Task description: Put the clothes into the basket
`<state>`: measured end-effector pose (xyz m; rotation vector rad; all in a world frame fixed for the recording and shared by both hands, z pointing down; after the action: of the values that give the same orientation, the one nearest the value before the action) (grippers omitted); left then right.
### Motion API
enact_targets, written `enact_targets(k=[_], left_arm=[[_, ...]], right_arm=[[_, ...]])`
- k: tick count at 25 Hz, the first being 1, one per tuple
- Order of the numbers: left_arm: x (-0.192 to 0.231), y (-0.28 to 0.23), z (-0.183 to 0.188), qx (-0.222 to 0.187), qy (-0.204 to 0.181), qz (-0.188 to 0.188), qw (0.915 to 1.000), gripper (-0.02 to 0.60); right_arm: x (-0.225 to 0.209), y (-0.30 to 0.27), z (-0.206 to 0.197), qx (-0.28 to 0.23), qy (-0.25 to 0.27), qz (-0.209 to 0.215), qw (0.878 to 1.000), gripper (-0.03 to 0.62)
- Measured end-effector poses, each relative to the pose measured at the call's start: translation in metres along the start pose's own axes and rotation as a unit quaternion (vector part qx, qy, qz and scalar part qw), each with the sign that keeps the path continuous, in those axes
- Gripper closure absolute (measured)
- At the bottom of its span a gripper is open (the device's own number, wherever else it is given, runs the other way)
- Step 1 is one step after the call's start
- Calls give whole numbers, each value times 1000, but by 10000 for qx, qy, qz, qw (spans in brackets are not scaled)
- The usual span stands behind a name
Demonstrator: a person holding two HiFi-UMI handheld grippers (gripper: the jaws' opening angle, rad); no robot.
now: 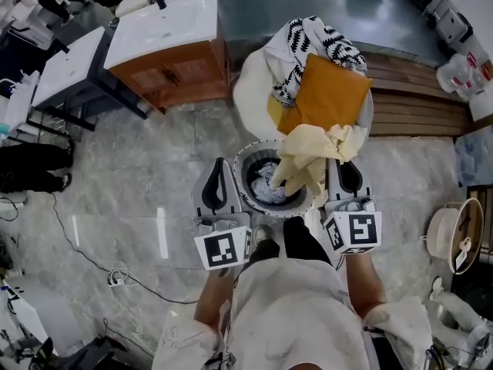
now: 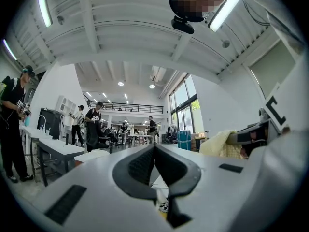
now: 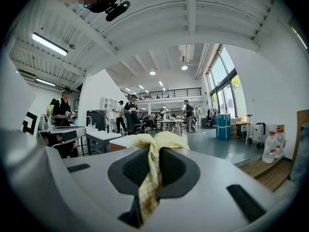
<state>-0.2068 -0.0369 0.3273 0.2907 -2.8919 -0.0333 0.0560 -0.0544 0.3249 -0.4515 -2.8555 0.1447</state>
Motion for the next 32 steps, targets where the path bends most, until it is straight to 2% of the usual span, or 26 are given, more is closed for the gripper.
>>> enact_targets(k=[4,13,17,25,32], left_arm=[[-20,-16,-17,-41,-52,13,10000,578],[-59,-57,-46,78,-186,466,9987,578],[-65,-66,-62,89,-68,650,9978,578],[-64,-59,-100,350,68,1149,9927,578],[-38,-55,-138,691,240,1293,9889,578]], right_arm=[[-18,-15,-20,123,113,299,9994,577],[-50,-61,-69,373,-23,1220,9918,577],[-56,-81,-91,425,-11,1546,9871,577],[-37,-102,-143,867,125,2240,9706,577],[-5,-123,-199,1505,34,2415,9587,577]])
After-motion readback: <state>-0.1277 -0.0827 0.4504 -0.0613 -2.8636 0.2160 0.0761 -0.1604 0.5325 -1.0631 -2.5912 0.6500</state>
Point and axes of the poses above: the fingertips, and each gripper's own axes: y backward along the fingers, x to its left, z out of its top, the point moved 9 cm from there along y, backward along the fingers, and after that the axes turned 13 degrees about y, right-handed, at the moved point
